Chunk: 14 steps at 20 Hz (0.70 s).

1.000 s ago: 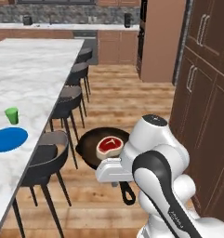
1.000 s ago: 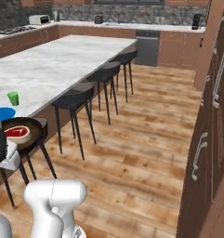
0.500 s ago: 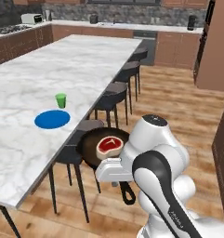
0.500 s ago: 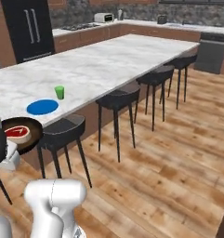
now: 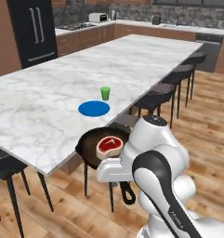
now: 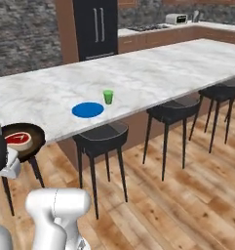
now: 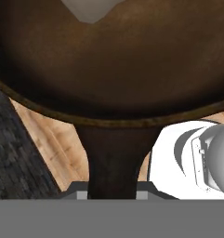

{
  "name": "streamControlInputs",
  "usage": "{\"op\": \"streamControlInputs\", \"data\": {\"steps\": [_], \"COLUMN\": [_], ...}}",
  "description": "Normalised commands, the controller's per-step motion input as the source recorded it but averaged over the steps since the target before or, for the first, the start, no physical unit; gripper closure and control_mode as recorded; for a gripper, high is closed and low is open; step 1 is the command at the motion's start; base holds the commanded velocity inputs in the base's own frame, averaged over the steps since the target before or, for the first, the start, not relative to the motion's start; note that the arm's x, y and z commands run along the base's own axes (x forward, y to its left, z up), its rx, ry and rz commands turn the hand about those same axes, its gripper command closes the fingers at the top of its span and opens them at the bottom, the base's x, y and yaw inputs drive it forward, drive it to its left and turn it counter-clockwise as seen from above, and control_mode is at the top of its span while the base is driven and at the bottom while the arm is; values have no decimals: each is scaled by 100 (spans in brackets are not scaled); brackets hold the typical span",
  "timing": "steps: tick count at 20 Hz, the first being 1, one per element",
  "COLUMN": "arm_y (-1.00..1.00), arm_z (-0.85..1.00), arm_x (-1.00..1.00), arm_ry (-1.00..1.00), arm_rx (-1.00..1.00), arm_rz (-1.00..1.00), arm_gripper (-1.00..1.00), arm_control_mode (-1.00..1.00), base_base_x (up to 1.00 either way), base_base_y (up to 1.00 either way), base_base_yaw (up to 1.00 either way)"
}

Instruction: Pick up the pan with the steak in it and place it on the dining table. Then place the steak on the plate.

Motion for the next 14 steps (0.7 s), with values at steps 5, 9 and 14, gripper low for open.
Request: {"op": "streamControlInputs", "data": {"steps": [5,9,14], "arm_y": [0,0,0], "arm_z": [0,0,0], "arm_x": [0,0,0], "arm_ry": [0,0,0], "arm_rx": [0,0,0], "arm_rz": [0,0,0], "arm_gripper": [100,100,100], "arm_control_mode": [100,100,100], "base_base_x": [0,0,0], "base_base_y": [0,0,0], "base_base_yaw": [50,50,50]}}
